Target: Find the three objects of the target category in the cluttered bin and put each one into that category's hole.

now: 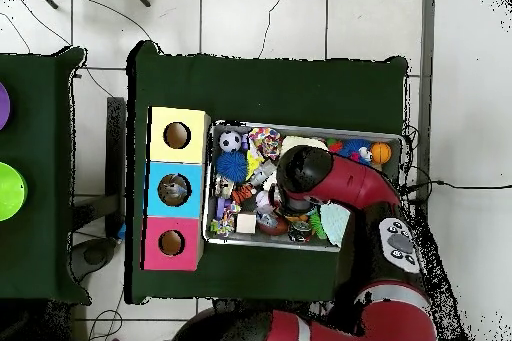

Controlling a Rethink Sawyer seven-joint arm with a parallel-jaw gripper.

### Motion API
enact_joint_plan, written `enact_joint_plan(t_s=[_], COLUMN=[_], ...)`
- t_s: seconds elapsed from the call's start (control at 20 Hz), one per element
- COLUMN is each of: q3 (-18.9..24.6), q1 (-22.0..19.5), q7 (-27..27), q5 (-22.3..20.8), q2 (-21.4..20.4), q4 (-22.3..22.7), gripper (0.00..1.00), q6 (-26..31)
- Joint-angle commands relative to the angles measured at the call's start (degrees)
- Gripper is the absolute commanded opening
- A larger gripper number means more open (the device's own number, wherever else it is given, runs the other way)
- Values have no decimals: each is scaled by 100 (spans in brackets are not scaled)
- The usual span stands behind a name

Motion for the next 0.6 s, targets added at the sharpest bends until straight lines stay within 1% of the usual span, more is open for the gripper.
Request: enact_joint_plan(t_s=[0.05, 0.25, 0.45, 0.6], q3=[766, 878, 748, 703], q1=[-261, -345, -241, -208], q7=[182, 249, 485, 559], q5=[58, 102, 49, 62], q2=[195, 233, 156, 149], q4=[195, 231, 194, 205], gripper=[100, 100, 100, 100], q6=[-363, -357, -71, 95])
